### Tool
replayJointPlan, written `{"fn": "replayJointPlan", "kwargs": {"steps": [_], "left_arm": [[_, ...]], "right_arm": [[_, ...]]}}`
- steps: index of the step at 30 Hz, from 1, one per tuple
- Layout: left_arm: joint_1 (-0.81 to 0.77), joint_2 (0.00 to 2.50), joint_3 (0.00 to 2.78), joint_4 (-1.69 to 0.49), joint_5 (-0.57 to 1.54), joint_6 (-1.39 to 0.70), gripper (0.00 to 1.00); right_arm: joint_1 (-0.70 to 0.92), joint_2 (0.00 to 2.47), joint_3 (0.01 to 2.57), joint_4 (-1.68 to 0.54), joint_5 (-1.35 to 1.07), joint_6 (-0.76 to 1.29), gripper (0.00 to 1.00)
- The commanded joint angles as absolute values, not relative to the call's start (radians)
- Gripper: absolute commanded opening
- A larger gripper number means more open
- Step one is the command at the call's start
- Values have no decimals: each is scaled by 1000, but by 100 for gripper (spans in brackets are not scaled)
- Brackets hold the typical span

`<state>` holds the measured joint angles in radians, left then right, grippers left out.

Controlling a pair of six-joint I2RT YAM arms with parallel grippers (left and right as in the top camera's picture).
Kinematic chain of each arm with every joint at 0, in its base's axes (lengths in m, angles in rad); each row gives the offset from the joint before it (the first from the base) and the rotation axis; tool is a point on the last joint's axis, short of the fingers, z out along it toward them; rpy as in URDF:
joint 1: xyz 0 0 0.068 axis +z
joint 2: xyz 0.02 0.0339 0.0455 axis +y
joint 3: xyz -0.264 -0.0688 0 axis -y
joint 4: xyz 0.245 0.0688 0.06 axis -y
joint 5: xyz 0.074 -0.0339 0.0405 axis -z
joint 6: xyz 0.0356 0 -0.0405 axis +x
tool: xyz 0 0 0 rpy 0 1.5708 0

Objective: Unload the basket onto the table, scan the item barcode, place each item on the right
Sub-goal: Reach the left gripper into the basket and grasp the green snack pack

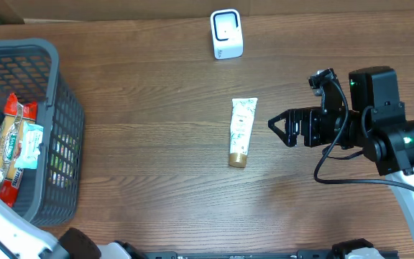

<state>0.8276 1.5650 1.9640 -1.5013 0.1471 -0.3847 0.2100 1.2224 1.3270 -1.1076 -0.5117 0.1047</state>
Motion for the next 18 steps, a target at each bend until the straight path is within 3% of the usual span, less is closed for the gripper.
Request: {"fn": "replayJointPlan", "kwargs": {"steps": [1,8,18], "left_arm": [[861,1573,1780,-1415,157,-365,75],[850,1612,1501,-1199,155,-207,78],[846,1823,1408,-1091,173,17,74]], "right_arm": [[213,1223,1347,-1110,-509,104,100],[213,1223,1347,-1112,-509,104,100],[213,1225,1347,-1112,-482,104,100]]}}
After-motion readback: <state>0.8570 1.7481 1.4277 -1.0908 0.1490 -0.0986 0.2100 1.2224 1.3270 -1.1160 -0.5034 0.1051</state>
